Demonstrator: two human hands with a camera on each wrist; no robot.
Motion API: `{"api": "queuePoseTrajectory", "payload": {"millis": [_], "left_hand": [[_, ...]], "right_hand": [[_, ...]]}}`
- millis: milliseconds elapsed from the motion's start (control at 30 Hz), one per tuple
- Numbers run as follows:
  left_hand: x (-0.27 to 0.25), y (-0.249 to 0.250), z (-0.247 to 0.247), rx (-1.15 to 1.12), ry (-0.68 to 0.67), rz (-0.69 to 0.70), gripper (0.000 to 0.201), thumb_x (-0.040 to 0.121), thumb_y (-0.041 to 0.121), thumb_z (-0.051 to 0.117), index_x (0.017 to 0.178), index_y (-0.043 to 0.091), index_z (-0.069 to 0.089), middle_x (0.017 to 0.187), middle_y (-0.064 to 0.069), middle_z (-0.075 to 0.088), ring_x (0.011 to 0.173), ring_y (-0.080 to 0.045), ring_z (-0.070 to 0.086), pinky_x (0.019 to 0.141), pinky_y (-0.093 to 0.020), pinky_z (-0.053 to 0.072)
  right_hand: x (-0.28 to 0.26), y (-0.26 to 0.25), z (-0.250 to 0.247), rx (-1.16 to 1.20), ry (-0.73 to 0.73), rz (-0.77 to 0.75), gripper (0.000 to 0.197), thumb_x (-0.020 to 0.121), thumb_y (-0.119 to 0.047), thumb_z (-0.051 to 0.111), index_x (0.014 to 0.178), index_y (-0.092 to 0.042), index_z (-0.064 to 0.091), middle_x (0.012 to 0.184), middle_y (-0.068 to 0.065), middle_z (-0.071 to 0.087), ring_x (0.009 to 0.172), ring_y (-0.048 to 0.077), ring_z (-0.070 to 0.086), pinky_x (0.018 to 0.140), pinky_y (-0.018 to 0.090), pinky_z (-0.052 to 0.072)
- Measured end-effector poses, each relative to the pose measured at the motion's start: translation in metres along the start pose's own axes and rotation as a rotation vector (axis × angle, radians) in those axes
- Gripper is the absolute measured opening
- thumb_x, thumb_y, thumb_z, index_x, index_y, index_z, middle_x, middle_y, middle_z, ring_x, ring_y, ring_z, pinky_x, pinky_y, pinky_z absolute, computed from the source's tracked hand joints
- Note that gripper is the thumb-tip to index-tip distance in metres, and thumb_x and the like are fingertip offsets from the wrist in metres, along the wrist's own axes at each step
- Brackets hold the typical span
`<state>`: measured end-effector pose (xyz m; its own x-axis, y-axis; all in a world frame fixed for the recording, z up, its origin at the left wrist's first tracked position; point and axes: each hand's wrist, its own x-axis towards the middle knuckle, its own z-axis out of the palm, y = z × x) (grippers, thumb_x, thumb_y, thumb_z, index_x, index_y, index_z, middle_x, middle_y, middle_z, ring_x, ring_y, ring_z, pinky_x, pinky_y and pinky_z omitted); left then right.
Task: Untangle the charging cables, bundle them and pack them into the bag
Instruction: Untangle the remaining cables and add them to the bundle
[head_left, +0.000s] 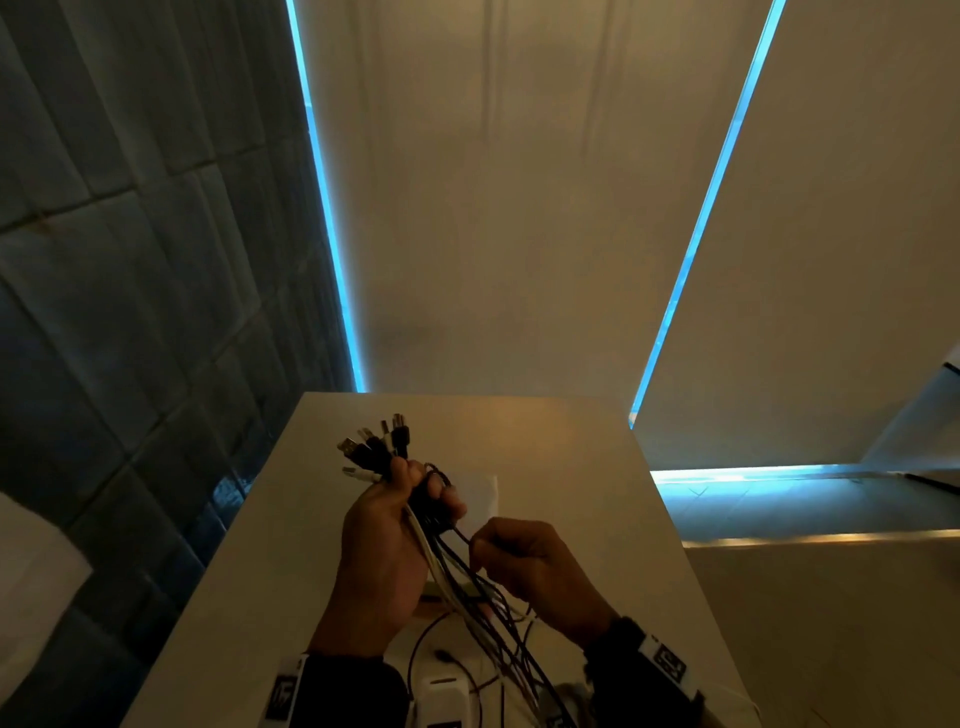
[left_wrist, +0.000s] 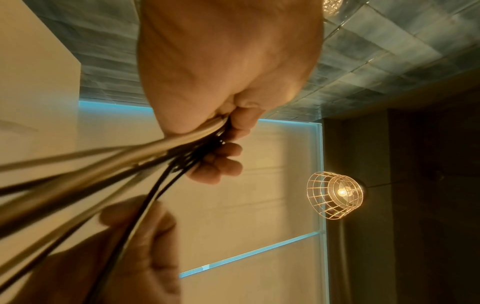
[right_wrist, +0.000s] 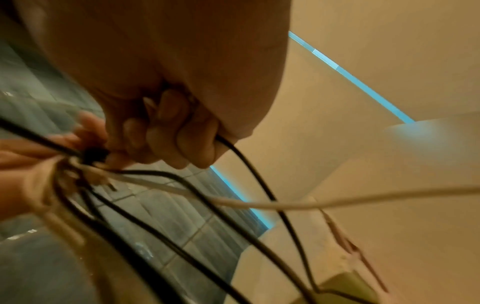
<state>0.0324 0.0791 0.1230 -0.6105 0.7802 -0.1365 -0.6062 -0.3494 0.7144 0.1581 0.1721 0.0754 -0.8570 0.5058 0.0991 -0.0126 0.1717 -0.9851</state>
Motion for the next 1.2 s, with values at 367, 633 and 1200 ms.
{"api": "queuePoseTrajectory", "payload": {"millis": [367,633,1200], "left_hand": [[0.001,-0.004,0.000,0.085,-0.081,0.014,0.025,0.087,0.032,0.044,0.071,0.012,0.040,0.059,0.002,0.038,0.042,-0.008,0.027,0.043,-0.022,0.031],[0.002,-0.004,-0.003,0.083,-0.085,-0.004,0.027,0.088,0.033,0.043,0.071,0.012,0.041,0.055,0.004,0.033,0.042,-0.009,0.028,0.043,-0.023,0.033],[-0.001,-0.003,-0.002,0.147,-0.068,0.024,0.026,0.087,0.033,0.043,0.072,0.012,0.043,0.056,0.001,0.043,0.041,-0.008,0.029,0.043,-0.022,0.030]], "right_hand": [[-0.003,0.053,-0.010,-0.001,0.033,0.153,0.019,0.095,-0.001,0.052,0.077,-0.001,0.059,0.051,-0.013,0.051,0.048,-0.004,0.042,0.051,0.010,0.035],[0.002,0.086,-0.012,-0.070,0.085,0.182,0.023,0.092,-0.001,0.054,0.071,-0.006,0.059,0.058,-0.006,0.047,0.052,0.003,0.040,0.054,0.015,0.036],[-0.002,0.129,-0.021,-0.320,0.190,0.333,0.036,0.084,0.000,0.050,0.060,-0.025,0.059,0.057,-0.008,0.054,0.054,0.004,0.048,0.060,0.028,0.042]]}}
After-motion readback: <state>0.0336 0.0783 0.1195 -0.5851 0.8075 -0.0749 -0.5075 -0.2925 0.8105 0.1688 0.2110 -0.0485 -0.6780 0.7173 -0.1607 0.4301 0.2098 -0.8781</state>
